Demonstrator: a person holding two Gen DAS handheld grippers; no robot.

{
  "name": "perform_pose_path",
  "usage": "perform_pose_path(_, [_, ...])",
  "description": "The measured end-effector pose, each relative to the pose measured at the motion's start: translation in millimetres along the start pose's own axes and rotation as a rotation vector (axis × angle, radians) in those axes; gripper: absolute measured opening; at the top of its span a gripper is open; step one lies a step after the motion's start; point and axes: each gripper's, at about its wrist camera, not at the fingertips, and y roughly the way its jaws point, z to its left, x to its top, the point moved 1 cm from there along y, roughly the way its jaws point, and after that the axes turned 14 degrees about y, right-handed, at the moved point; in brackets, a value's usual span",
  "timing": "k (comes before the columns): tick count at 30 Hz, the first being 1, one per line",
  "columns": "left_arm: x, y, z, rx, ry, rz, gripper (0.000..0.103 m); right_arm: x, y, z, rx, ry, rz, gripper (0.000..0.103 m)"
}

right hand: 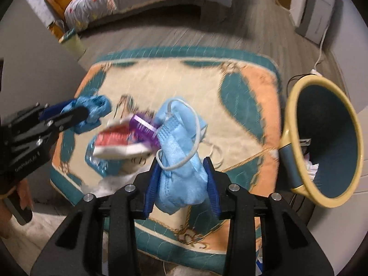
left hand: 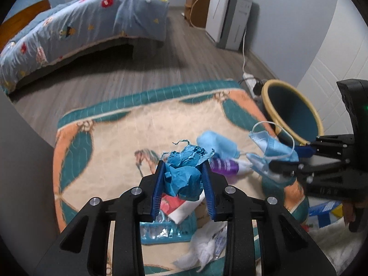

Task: Collect trash
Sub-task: 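Lift the mask and blue paper and carry both toward the bin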

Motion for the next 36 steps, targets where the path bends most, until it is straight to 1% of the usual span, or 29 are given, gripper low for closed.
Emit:
perform_pose_path(6, [10.0,-9.1,-3.3,-0.01,0.008,-0.044,0.033,20.2,-16.2,-26.0,-0.009,0.072,-0.063,0.037])
perform_pose_path(12, [17.2,-12.4,-9.1,-0.02,0.017,-0.066,0.033,36.3,-34.8,-56.9,-0.021,0.144,-0.117,0.037])
perform_pose_path(13, [18.1,-12.3,-11.1,-0.021,0.026,-0.066,0.033,37.0,-34.6,-59.0,-0.027,0.147,-0.118,0.033])
perform_pose_path(14, [18.3,-12.0,-12.2,-0.021,0.031,-0.065,0.033,38.4,-33.7,-62.1,-0.027,0.153,-0.113,0.019])
perform_pose_path(17, [19.0,-9.0,-16.5,-0.025,0.043,-0.057,0.033,40.9,-34.1,-70.3,-0.016,0.177,-0.105,0.018])
perform_pose_path(19, [19.4,-7.9,-18.8,-0.029,0.049,-0.053,0.033,41.1,-34.3,-70.8,-0.029,0.164,-0.105,0.018])
perform_pose_path(21, [18.6,-6.4,-19.8,-0.03,0.052,-0.047,0.033,37.5,-28.4,-70.0,-0.026,0.143,-0.076,0.019])
perform_pose_path(22, [17.6,-4.5,-19.4,-0.033,0.052,-0.041,0.033,33.5,-21.7,-69.5,-0.042,0.133,-0.049,0.021])
perform_pose_path(24, [16.4,-1.7,-20.1,-0.034,0.054,-0.03,0.033,25.3,-7.5,-67.5,-0.08,0.11,0.008,0.032])
perform_pose_path(25, [16.0,-0.5,-20.3,-0.035,0.055,-0.025,0.033,20.5,0.8,-65.1,-0.095,0.098,0.039,0.043])
perform_pose_path(26, [15.7,-0.1,-20.2,-0.034,0.057,-0.023,0.033,16.7,6.4,-64.1,-0.099,0.088,0.065,0.049])
perform_pose_path(27, [15.2,-0.2,-19.8,-0.034,0.058,-0.023,0.033,12.5,9.9,-61.7,-0.105,0.08,0.087,0.051])
perform_pose_path(29, [14.3,-0.9,-20.2,-0.036,0.061,-0.022,0.033,2.1,14.2,-57.2,-0.127,0.065,0.125,0.069])
perform_pose_path(30, [13.5,-1.2,-20.2,-0.036,0.067,-0.021,0.033,-0.8,15.1,-55.1,-0.134,0.057,0.133,0.072])
perform_pose_path(31, [13.3,-1.1,-20.4,-0.035,0.07,-0.02,0.033,-5.1,19.1,-53.0,-0.151,0.041,0.15,0.075])
perform_pose_path(34, [13.6,-1.3,-19.6,-0.04,0.063,-0.023,0.033,-13.0,37.4,-56.7,-0.196,0.033,0.205,0.075])
perform_pose_path(36, [13.7,-1.9,-20.3,-0.042,0.061,-0.029,0.033,-17.9,48.6,-59.8,-0.199,0.047,0.241,0.075])
